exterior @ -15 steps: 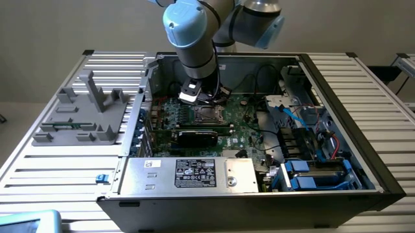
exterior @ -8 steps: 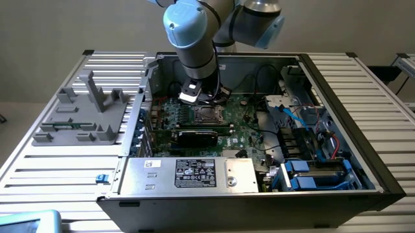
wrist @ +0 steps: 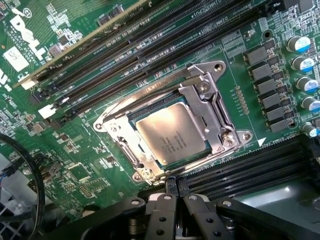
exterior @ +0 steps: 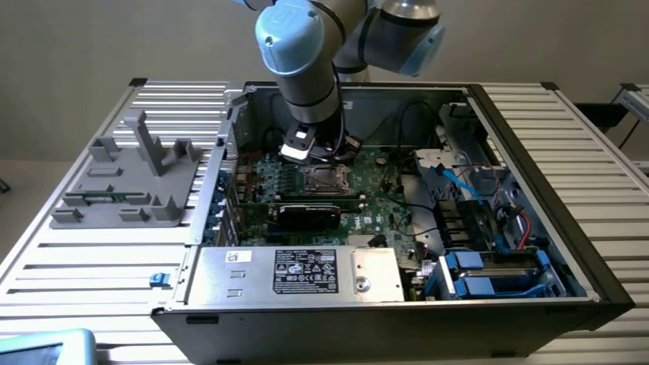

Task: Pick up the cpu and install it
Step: 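Install the first cpu locking lever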

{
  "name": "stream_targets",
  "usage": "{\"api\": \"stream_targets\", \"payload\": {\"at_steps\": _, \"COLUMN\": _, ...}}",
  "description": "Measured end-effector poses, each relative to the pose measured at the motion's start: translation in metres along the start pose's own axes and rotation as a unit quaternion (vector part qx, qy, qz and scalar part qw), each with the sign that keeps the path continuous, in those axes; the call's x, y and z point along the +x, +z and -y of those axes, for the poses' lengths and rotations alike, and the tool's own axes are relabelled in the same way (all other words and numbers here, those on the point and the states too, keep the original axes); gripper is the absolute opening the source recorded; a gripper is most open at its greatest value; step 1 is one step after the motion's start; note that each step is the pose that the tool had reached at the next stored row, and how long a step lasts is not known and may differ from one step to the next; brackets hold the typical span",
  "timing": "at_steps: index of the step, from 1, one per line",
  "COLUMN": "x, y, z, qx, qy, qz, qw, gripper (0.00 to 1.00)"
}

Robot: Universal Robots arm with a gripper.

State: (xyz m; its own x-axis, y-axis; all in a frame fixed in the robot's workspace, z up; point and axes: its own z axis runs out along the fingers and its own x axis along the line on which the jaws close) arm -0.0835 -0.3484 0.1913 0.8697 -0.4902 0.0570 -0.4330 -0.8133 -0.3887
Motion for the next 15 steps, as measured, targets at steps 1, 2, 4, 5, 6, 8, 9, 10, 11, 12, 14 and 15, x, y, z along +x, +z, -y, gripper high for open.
{"api": "stream_targets", "payload": {"at_steps": 1, "x": 0.0, "y": -0.0032, "z": 0.0013, "qx": -0.0003, "qy": 0.0, "qz": 0.0001, "qw": 1.0, "gripper": 0.12}}
{"api": "stream_targets", "payload": {"at_steps": 2, "x": 0.0, "y": -0.0072, "z": 0.0029, "qx": -0.0004, "qy": 0.0, "qz": 0.0001, "qw": 1.0, "gripper": 0.12}}
{"api": "stream_targets", "payload": {"at_steps": 4, "x": 0.001, "y": -0.0152, "z": 0.0063, "qx": -0.0007, "qy": 0.0, "qz": 0.0005, "qw": 1.0, "gripper": 0.12}}
{"api": "stream_targets", "payload": {"at_steps": 5, "x": 0.001, "y": -0.0184, "z": 0.0076, "qx": -0.0011, "qy": 0.0, "qz": 0.0012, "qw": 1.0, "gripper": 0.12}}
{"api": "stream_targets", "payload": {"at_steps": 6, "x": 0.001, "y": -0.0211, "z": 0.0088, "qx": -0.0016, "qy": 0.001, "qz": 0.0019, "qw": 1.0, "gripper": 0.12}}
{"api": "stream_targets", "payload": {"at_steps": 8, "x": 0.001, "y": -0.0246, "z": 0.0103, "qx": -0.0035, "qy": 0.001, "qz": 0.0035, "qw": 1.0, "gripper": 0.12}}
{"api": "stream_targets", "payload": {"at_steps": 9, "x": 0.002, "y": -0.0257, "z": 0.0108, "qx": -0.0051, "qy": 0.001, "qz": 0.0045, "qw": 1.0, "gripper": 0.12}}
{"api": "stream_targets", "payload": {"at_steps": 10, "x": 0.002, "y": -0.0262, "z": 0.011, "qx": -0.007, "qy": 0.001, "qz": 0.0062, "qw": 1.0, "gripper": 0.12}}
{"api": "stream_targets", "payload": {"at_steps": 11, "x": 0.002, "y": -0.0264, "z": 0.0111, "qx": -0.0101, "qy": 0.002, "qz": 0.0086, "qw": 0.9999, "gripper": 0.12}}
{"api": "stream_targets", "payload": {"at_steps": 12, "x": 0.001, "y": -0.0265, "z": 0.0111, "qx": -0.0141, "qy": 0.002, "qz": 0.0121, "qw": 0.9998, "gripper": 0.12}}
{"api": "stream_targets", "payload": {"at_steps": 14, "x": 0.001, "y": -0.0266, "z": 0.0111, "qx": -0.0231, "qy": 0.003, "qz": 0.0205, "qw": 0.9995, "gripper": 0.12}}
{"api": "stream_targets", "payload": {"at_steps": 15, "x": 0.001, "y": -0.0265, "z": 0.0112, "qx": -0.0284, "qy": 0.002, "qz": 0.0248, "qw": 0.9993, "gripper": 0.12}}
